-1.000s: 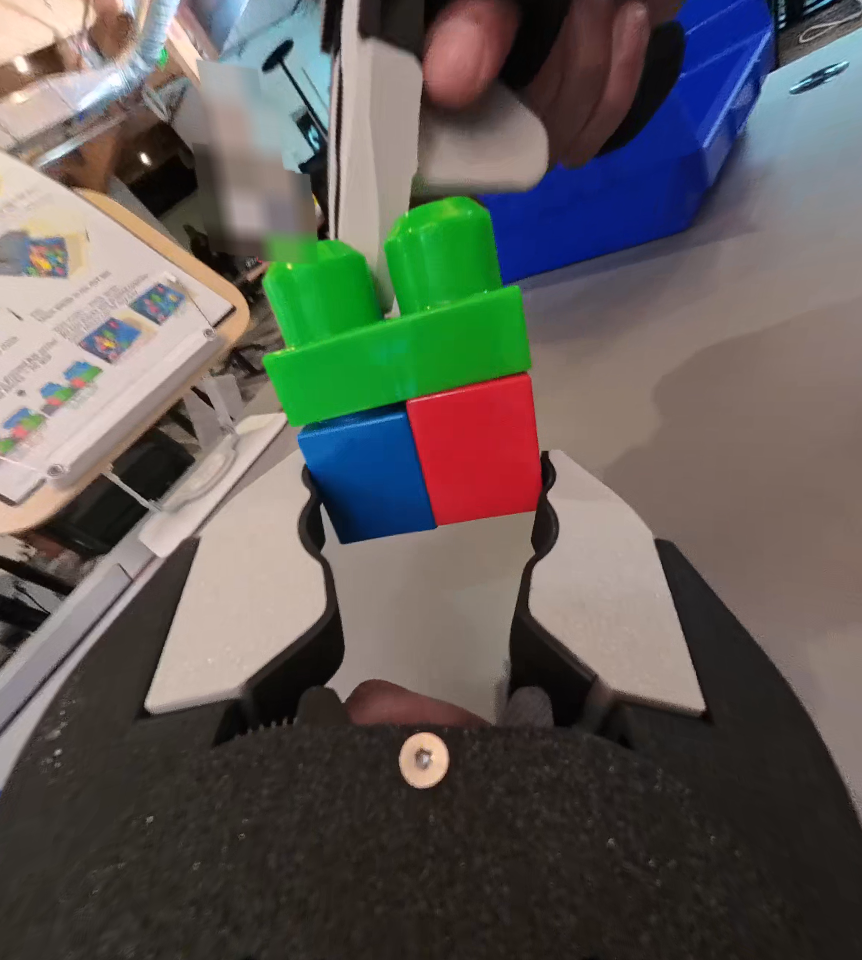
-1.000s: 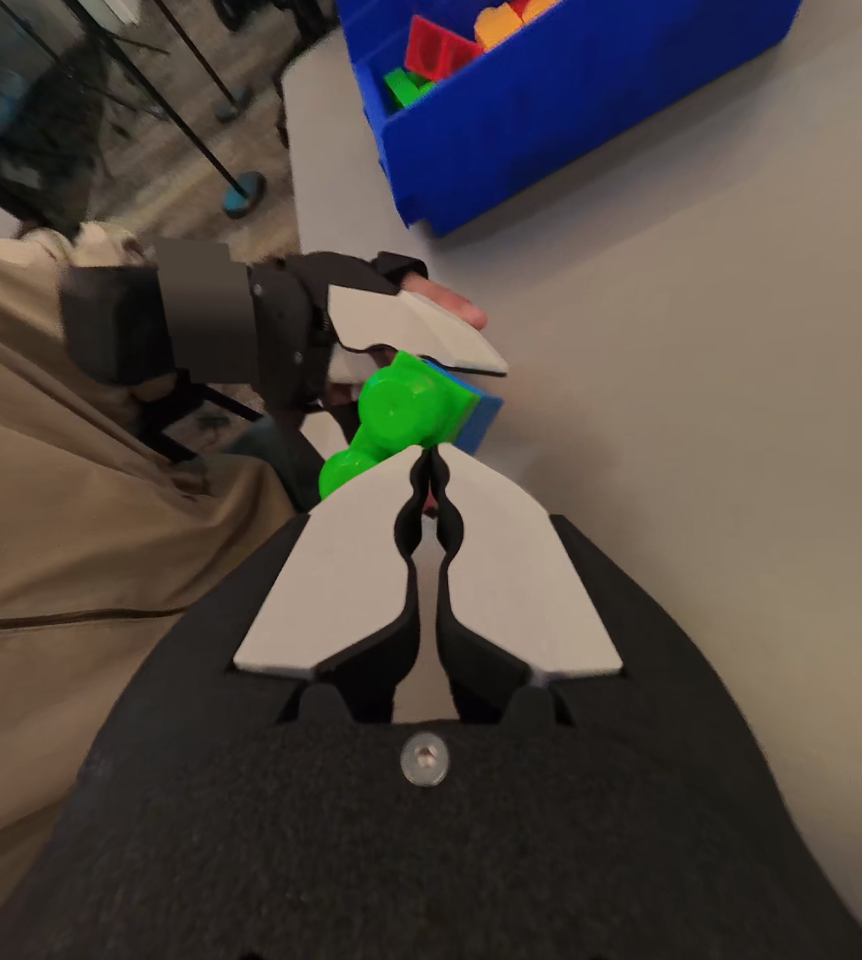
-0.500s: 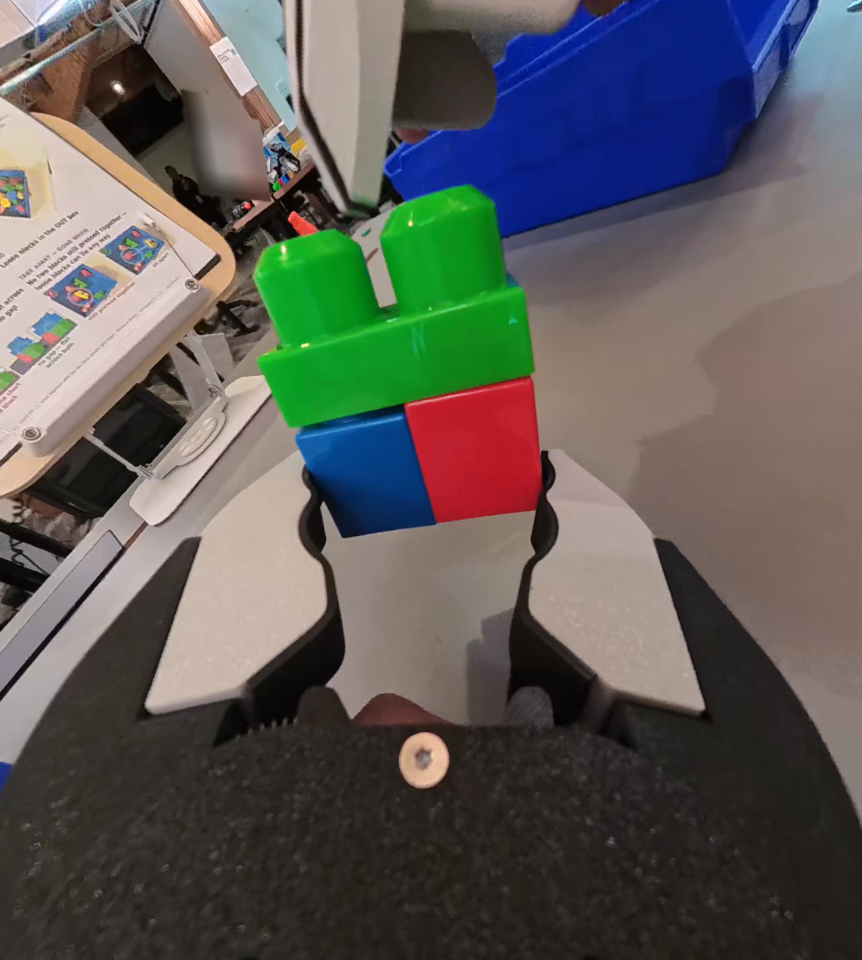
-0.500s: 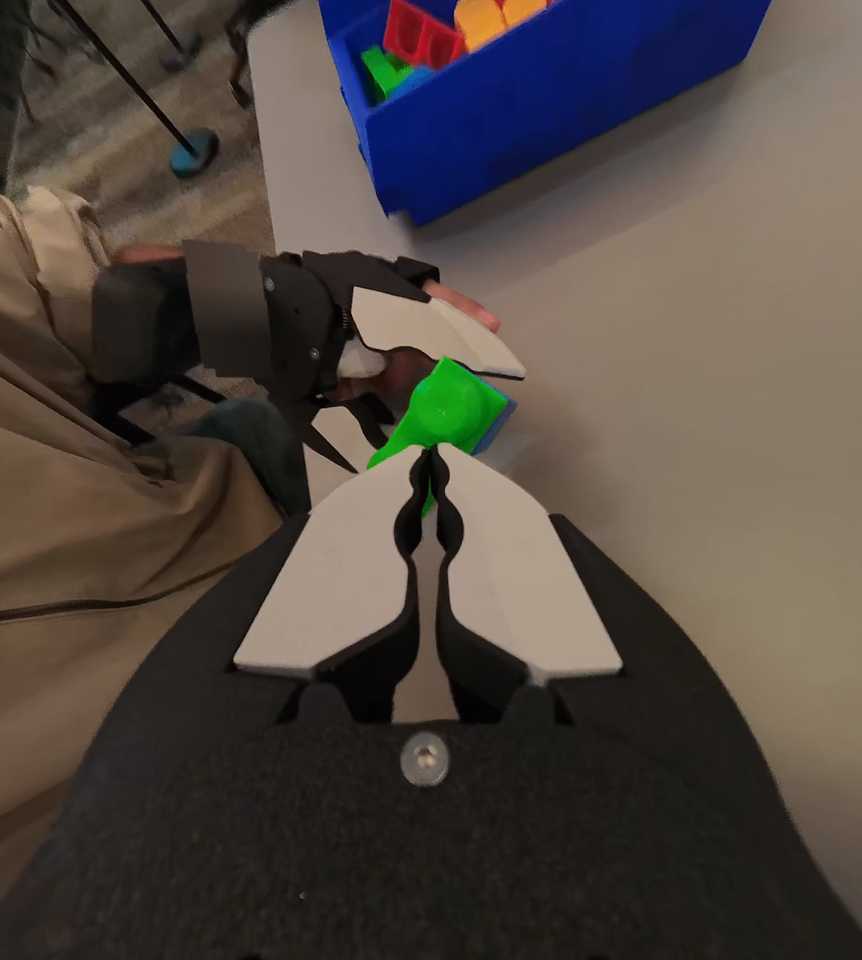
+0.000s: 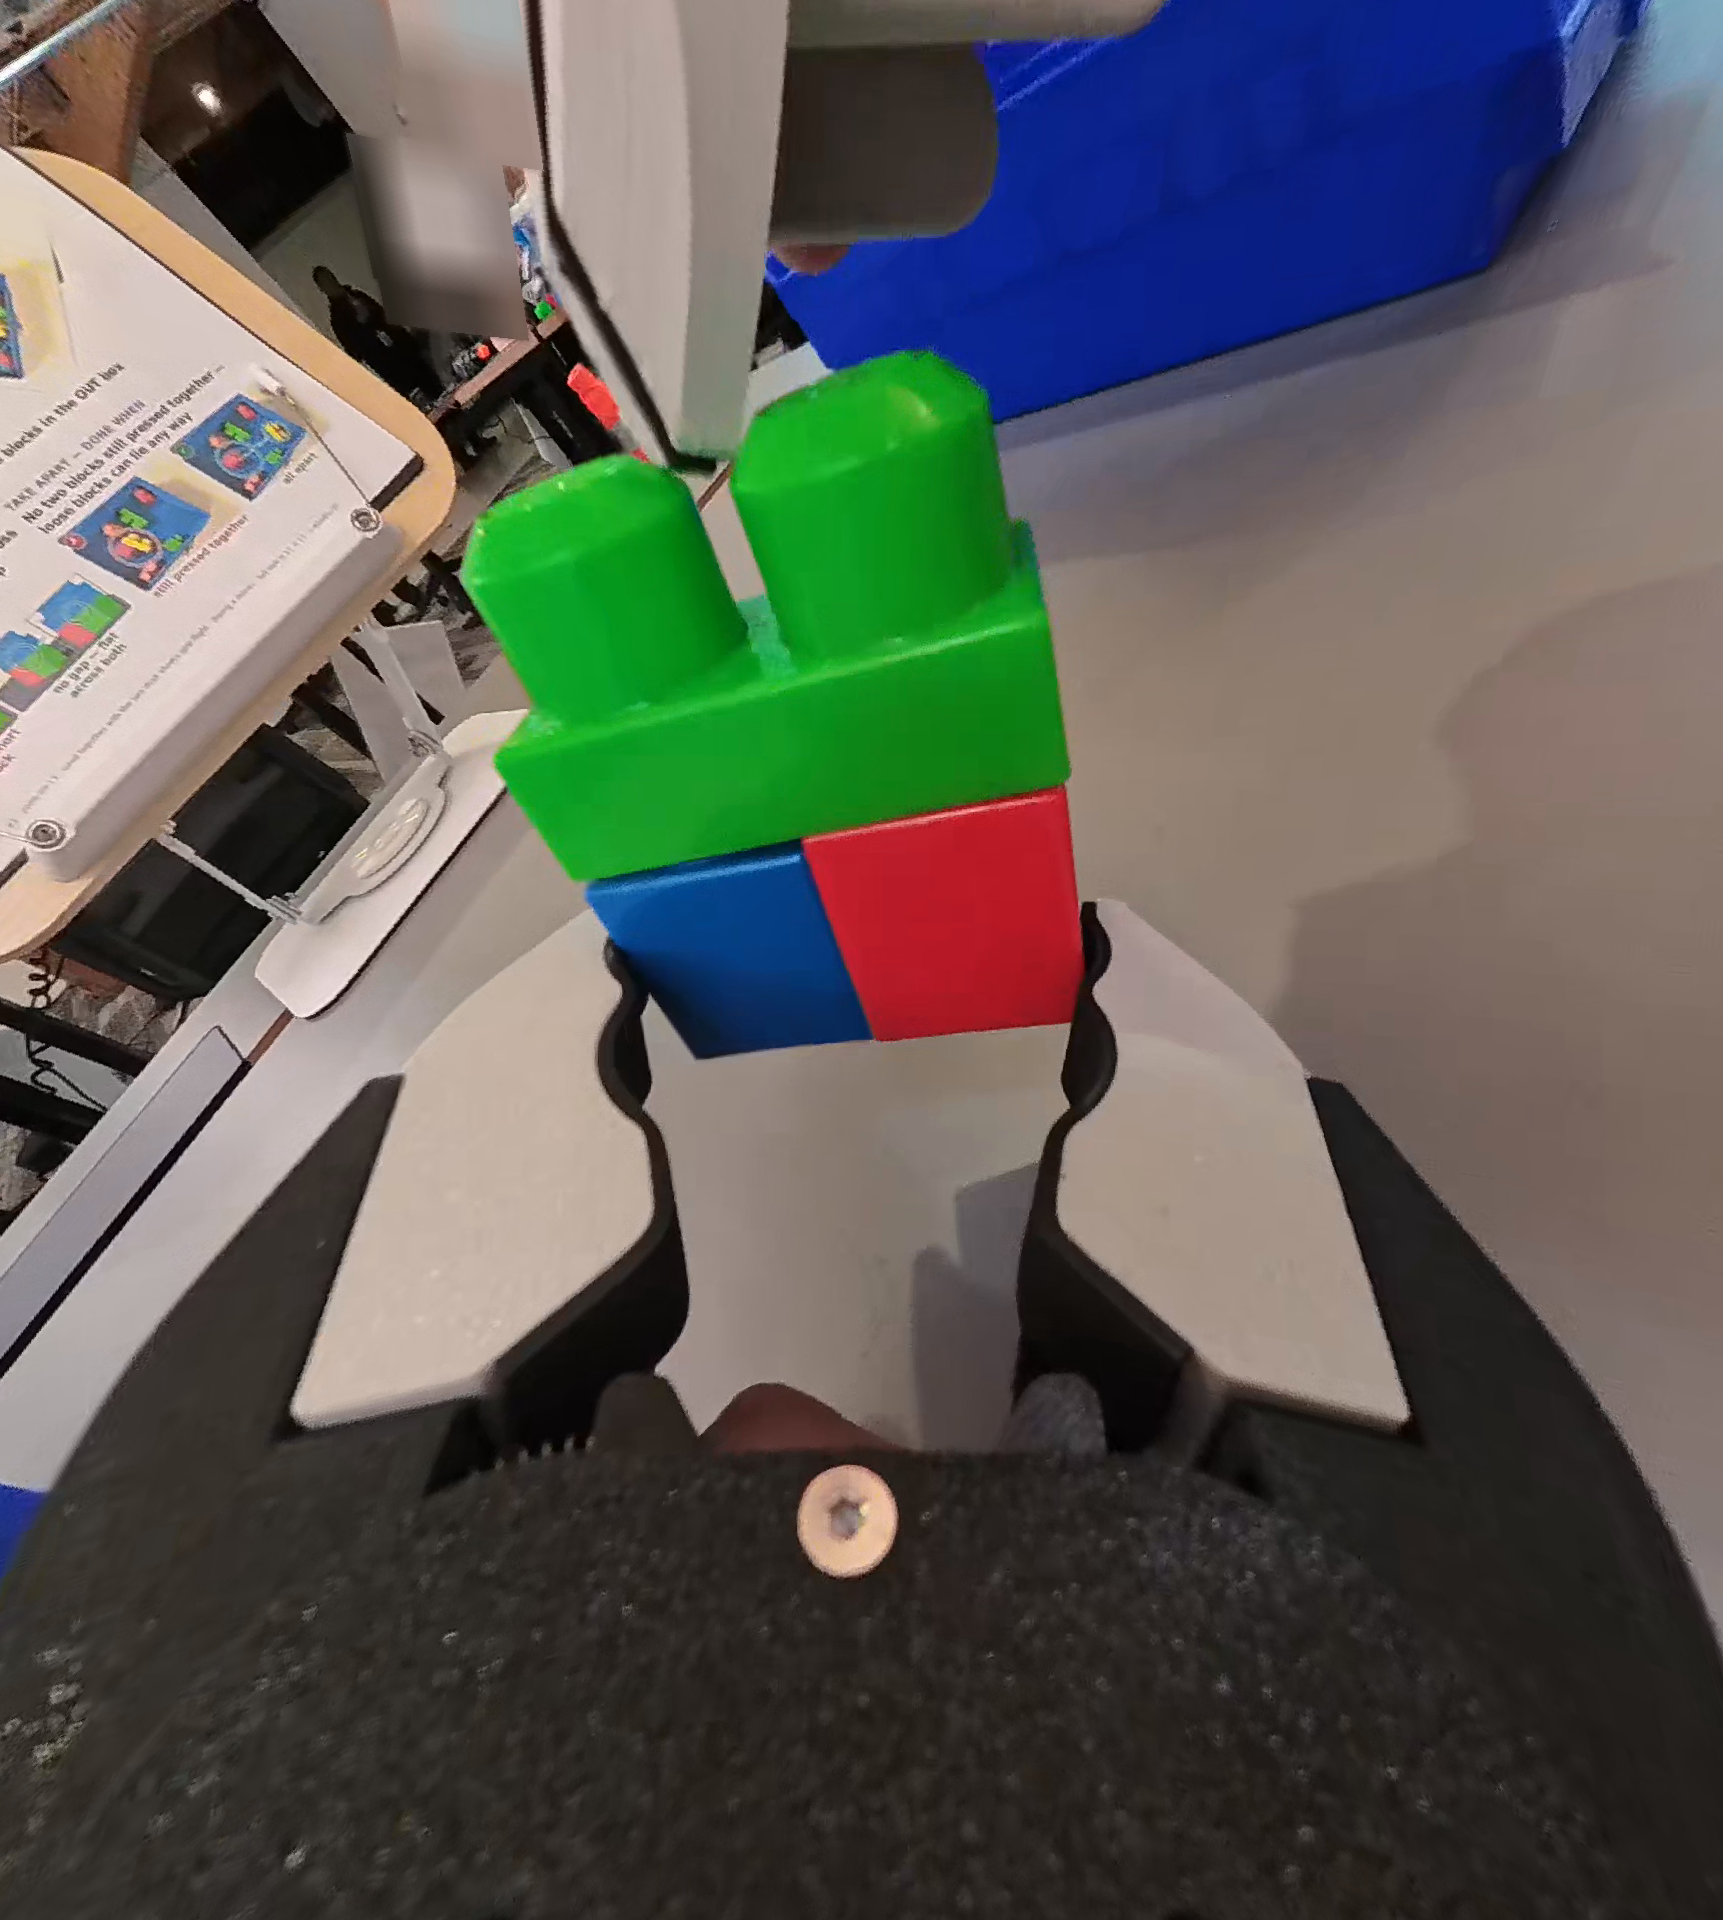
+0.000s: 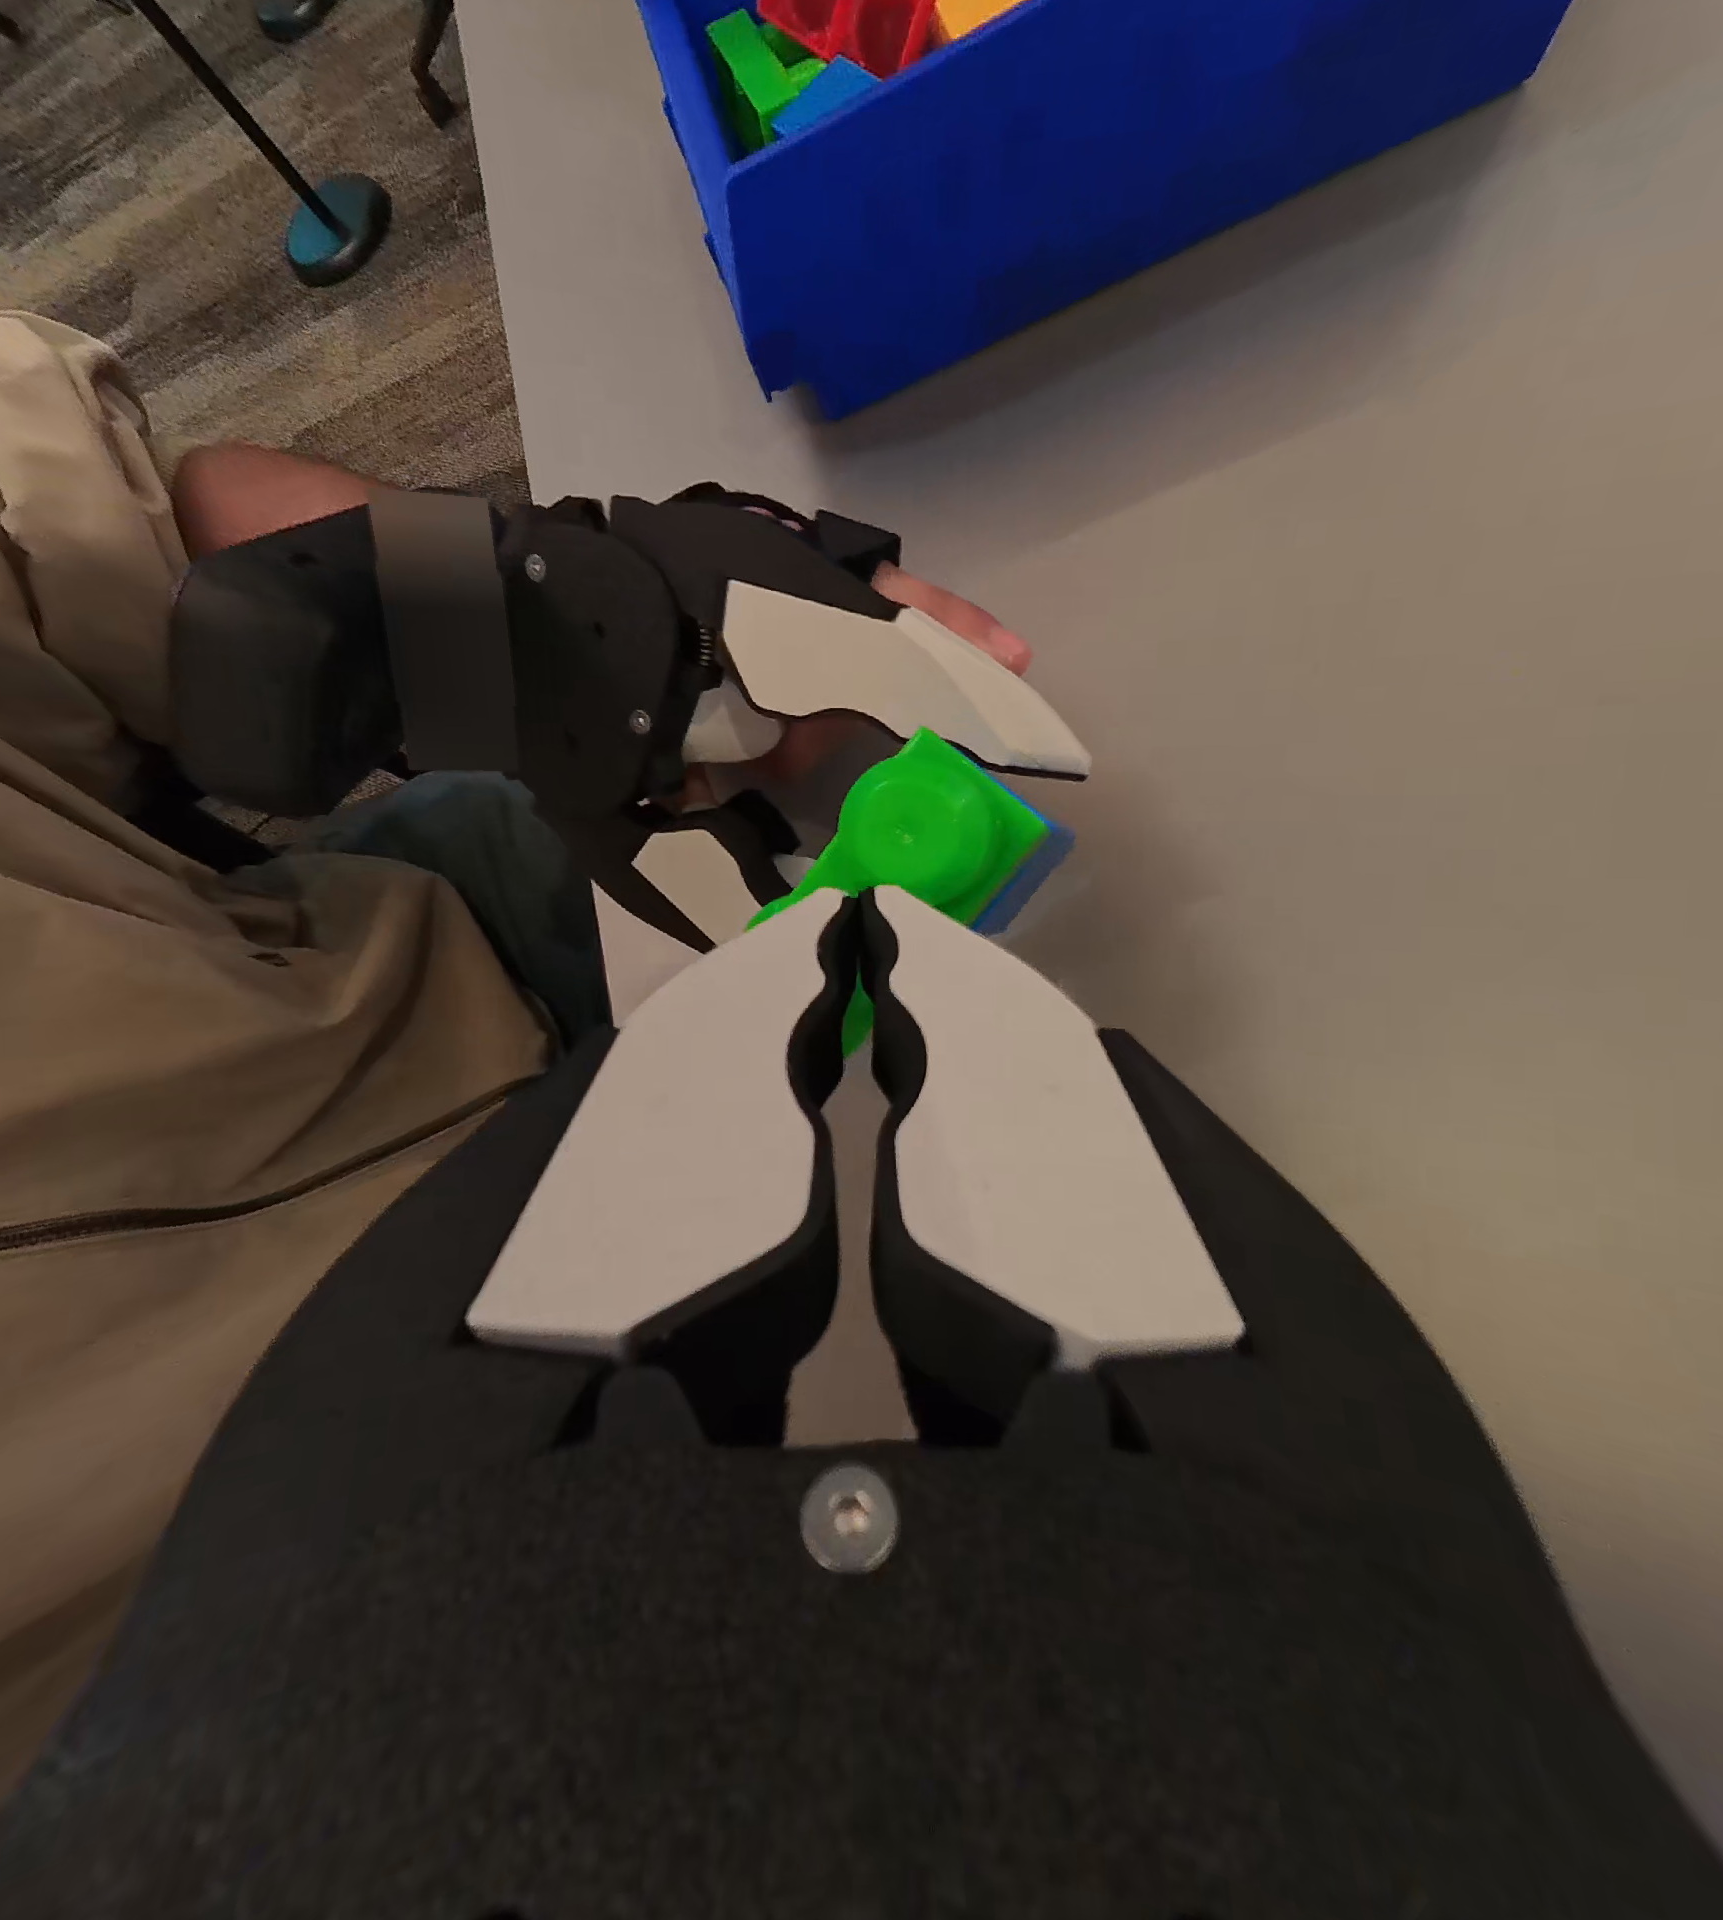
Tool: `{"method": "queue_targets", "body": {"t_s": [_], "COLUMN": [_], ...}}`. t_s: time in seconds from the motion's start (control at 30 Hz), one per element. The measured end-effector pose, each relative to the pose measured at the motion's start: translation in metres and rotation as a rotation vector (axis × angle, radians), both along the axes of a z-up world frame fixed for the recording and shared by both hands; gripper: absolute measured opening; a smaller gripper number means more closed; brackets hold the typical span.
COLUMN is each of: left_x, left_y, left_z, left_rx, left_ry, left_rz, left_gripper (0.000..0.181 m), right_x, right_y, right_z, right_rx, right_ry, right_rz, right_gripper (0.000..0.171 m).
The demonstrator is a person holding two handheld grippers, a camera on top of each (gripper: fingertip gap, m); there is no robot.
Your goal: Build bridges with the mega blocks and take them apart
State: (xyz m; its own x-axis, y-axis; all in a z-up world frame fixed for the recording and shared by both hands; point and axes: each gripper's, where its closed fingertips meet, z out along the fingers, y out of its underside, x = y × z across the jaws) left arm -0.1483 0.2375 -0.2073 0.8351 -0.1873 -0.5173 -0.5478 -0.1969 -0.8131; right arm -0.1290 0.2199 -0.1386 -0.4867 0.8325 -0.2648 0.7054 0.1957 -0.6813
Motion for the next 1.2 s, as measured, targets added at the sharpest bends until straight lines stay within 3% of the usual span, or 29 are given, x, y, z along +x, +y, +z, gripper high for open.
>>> {"method": "queue_targets", "body": {"t_s": [1.0, 1.2], "left_x": [0.003, 0.003], "left_y": [-0.001, 0.0], "left_z": [-0.006, 0.017], "left_rx": [-0.02, 0.068], "left_ry": [0.04, -0.045], "left_rz": [0.002, -0.02], "left_gripper": [0.078, 0.078], "right_x": [0.005, 0.001], "right_y": [0.002, -0.001], "right_z": [-0.007, 0.03], "right_rx": [0.01, -0.261], "right_ry": [-0.016, 0.087], "right_rz": [-0.005, -0.003], "right_gripper": [0.0, 0.0]}}
